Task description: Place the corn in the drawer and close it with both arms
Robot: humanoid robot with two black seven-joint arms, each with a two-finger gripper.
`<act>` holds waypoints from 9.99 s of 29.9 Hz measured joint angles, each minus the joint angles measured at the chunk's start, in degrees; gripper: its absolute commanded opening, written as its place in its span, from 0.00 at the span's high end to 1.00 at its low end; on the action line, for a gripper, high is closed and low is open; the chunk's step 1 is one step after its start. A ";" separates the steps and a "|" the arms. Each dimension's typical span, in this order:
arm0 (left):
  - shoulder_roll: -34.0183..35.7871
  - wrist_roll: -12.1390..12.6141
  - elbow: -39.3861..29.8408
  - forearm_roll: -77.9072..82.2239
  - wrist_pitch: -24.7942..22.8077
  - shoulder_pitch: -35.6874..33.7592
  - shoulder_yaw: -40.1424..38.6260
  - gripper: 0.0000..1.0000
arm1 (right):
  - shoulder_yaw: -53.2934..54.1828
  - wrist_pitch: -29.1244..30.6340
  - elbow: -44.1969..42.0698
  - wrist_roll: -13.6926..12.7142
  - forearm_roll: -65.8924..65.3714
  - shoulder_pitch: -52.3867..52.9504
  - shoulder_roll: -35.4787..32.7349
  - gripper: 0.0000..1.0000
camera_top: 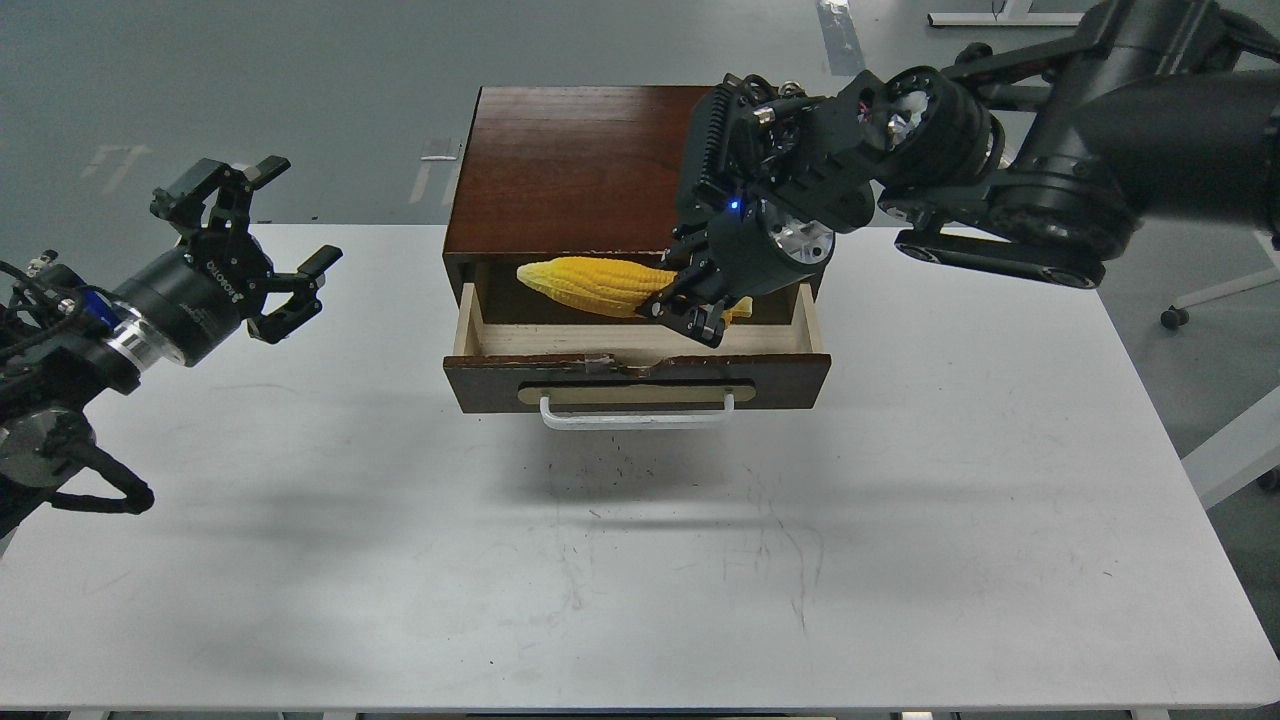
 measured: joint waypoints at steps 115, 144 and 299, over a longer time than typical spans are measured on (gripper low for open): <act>-3.76 0.00 -37.79 93.19 6.81 -9.07 -3.58 1.00 | 66.34 2.88 -17.15 0.00 80.06 -70.95 -21.95 0.02; -14.74 4.09 -28.33 78.37 13.76 9.58 -4.05 1.00 | 66.34 2.88 -16.91 0.00 80.06 -72.86 -22.11 0.02; -6.91 7.18 -4.22 8.95 0.00 13.03 -23.49 0.00 | 68.44 2.80 -16.36 0.00 80.13 -74.15 -20.00 0.00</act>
